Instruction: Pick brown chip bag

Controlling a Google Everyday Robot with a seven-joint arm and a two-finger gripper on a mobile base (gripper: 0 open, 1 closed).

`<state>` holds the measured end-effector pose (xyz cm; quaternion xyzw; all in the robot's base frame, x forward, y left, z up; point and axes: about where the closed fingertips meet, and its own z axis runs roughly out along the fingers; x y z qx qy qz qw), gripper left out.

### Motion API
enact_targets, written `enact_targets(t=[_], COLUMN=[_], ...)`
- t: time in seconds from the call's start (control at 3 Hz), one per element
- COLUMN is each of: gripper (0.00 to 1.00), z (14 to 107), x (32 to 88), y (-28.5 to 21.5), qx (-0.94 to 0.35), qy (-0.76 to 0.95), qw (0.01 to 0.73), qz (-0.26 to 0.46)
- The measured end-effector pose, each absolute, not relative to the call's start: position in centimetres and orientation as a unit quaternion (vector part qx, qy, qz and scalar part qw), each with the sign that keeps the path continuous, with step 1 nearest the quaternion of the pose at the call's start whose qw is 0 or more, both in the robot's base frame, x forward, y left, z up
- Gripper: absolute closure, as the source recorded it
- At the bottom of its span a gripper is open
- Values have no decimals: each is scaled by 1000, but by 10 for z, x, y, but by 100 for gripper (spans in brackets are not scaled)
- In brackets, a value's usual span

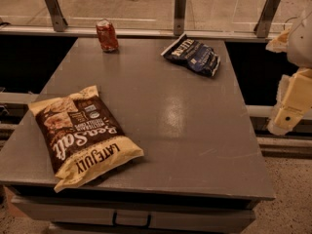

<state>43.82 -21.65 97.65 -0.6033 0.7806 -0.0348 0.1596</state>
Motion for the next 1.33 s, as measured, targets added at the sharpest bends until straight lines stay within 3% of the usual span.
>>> enact_targets(t=[0.33, 0.67, 1.0, 1.33], gripper=[0, 0, 0, 0], z=[978, 977, 993, 993], x=[439, 449, 445, 445], y=[-214, -156, -30, -31], qx=[-604, -642, -705, -705], qy=[779, 741, 657, 657], qw=[163, 197, 259, 259], qz=[-35, 0, 64, 63])
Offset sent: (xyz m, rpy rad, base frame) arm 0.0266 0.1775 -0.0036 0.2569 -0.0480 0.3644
